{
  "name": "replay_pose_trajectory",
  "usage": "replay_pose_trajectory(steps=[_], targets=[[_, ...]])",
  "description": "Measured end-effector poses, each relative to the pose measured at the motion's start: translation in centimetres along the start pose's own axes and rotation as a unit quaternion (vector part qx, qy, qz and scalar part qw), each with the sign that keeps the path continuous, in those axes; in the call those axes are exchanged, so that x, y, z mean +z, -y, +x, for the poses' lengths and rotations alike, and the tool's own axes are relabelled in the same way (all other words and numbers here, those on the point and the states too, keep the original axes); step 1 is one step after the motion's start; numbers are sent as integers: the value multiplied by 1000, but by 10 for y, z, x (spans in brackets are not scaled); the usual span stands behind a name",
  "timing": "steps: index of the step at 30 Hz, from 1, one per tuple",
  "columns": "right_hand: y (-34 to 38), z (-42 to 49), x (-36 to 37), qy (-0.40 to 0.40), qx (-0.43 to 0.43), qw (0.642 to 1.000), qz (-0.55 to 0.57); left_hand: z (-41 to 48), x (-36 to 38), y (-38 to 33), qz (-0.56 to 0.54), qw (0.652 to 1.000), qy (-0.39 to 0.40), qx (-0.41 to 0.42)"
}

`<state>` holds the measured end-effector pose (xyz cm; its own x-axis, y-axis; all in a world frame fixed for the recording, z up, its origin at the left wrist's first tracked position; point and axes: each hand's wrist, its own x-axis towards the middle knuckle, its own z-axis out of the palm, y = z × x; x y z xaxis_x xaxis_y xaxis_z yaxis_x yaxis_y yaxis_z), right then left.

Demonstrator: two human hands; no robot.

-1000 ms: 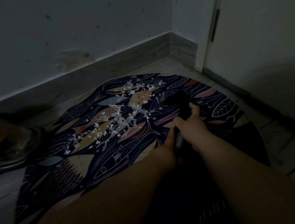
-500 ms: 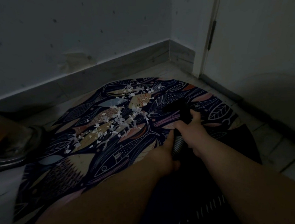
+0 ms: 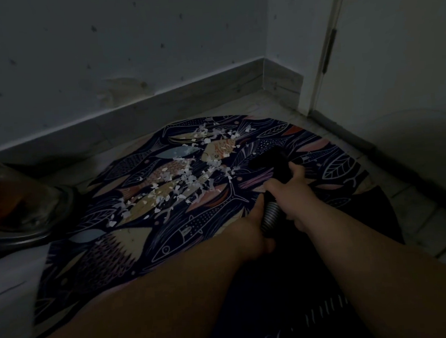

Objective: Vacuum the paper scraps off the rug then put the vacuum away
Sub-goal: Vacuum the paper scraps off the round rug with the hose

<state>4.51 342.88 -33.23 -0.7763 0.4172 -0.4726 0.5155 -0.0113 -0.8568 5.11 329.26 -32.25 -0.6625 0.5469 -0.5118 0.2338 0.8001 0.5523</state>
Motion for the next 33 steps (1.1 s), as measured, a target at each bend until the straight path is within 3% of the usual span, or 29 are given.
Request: replay_pose_trajectory(steps=[12,26,33], targets=[[5,-9,21,53,3,999,-9,-19,-5,15,-5,1000,-11,-21],[0,-18,14,10,-16,998,-53,-22,6,13,-19,1000,1,-5],[2,-25,17,24,-9,998,-60,-31,8,16,-31,999,-8,2]])
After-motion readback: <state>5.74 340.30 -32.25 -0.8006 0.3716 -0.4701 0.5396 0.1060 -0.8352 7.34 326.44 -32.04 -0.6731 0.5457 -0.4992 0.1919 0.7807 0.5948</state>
